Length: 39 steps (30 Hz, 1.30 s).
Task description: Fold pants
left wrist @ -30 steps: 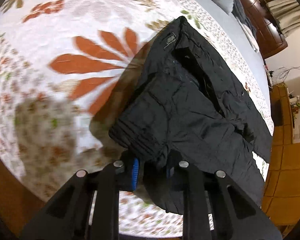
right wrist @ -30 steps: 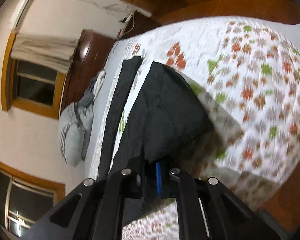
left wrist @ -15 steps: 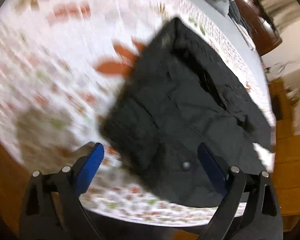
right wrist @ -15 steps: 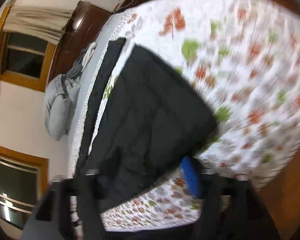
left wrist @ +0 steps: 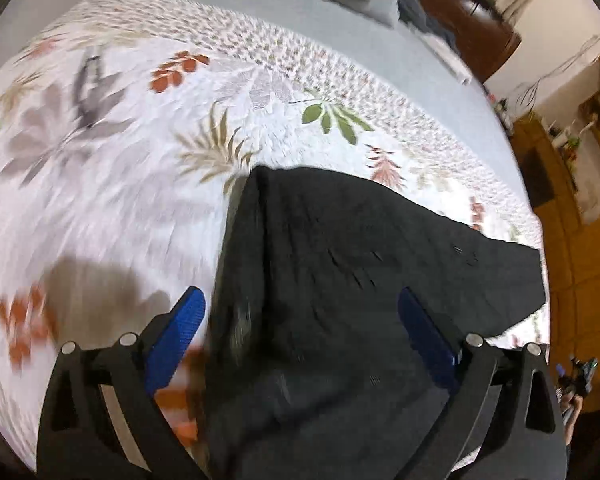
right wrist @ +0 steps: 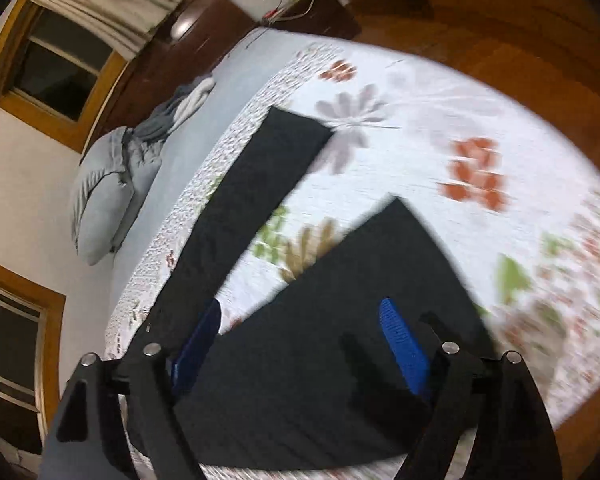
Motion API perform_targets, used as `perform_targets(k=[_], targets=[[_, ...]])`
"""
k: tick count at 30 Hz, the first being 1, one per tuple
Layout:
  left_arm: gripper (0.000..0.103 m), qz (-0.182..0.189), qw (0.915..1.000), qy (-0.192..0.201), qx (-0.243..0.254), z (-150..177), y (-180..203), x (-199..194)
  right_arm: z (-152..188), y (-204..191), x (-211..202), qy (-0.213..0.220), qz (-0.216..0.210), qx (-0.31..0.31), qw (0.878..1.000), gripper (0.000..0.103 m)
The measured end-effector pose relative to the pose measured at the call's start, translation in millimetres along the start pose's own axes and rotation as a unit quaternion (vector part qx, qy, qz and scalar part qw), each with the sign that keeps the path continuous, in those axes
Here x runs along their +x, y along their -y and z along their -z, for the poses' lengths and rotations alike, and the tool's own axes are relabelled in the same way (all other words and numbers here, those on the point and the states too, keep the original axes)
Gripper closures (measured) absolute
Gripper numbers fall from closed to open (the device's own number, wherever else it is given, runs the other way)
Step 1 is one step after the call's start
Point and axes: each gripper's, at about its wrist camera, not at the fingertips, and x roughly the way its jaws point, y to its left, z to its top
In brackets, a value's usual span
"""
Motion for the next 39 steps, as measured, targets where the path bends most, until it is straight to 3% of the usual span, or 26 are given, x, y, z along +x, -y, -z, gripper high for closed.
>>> perform_targets(k=[5, 11, 12, 13, 15, 16, 22, 25, 28, 36, 38, 39], targets=[[0.006, -0.007, 0.9997, -0.025, 0.002, -47.0, -17.3, 55.0, -27.8, -32.4, 58.3, -0.028, 0.019, -0.018, 0.999, 0.020], [0.008, 0.028, 0.9970, -0.070, 0.015, -67.6, -17.6, 104.3, -71.2, -59.7, 111.1, -0.056, 0.020, -0.055, 0.997, 0.020], [0.014, 0.025, 0.9964, -0.075, 0.029, -67.2, -13.0, 108.5, -83.3, -65.3, 121.3, -0.062, 0.014, -0.063, 0.996, 0.020], [0.037, 0.013, 0.9960, -0.076, 0.046, -67.0, -9.1, 111.5, -93.0, -68.7, 128.3, -0.069, 0.007, -0.069, 0.995, 0.019], [0.052, -0.002, 0.9963, -0.070, 0.050, -68.7, -10.3, 113.5, -113.5, -75.7, 140.5, -0.077, 0.000, -0.083, 0.994, 0.018], [0.065, 0.002, 0.9967, -0.068, 0.044, -70.0, -12.0, 113.0, -130.0, -79.0, 147.4, -0.080, -0.002, -0.091, 0.993, 0.016], [0.072, -0.005, 0.9984, -0.051, 0.021, -69.7, -13.5, 113.3, -215.1, -79.2, 179.0, -0.075, 0.020, -0.119, 0.990, 0.014], [0.073, -0.020, 0.9986, -0.047, 0.012, -71.0, -13.0, 115.8, -245.1, -76.6, 213.4, -0.095, 0.049, -0.136, 0.985, 0.014], [0.079, -0.032, 0.9985, -0.044, 0.001, -73.1, -13.3, 120.0, -260.8, -74.9, 248.5, -0.125, 0.061, -0.159, 0.977, 0.014], [0.080, -0.062, 0.9958, -0.067, 0.008, -79.5, -4.1, 125.6, -273.6, -74.0, 310.9, -0.172, 0.044, -0.190, 0.965, 0.011], [0.082, -0.067, 0.9954, -0.068, 0.011, -79.9, -2.1, 125.5, -272.1, -78.2, 311.5, -0.174, 0.040, -0.196, 0.964, 0.023], [0.084, -0.068, 0.9954, -0.066, 0.012, -79.6, -1.1, 124.5, -270.8, -80.8, 309.7, -0.175, 0.030, -0.197, 0.964, 0.045]])
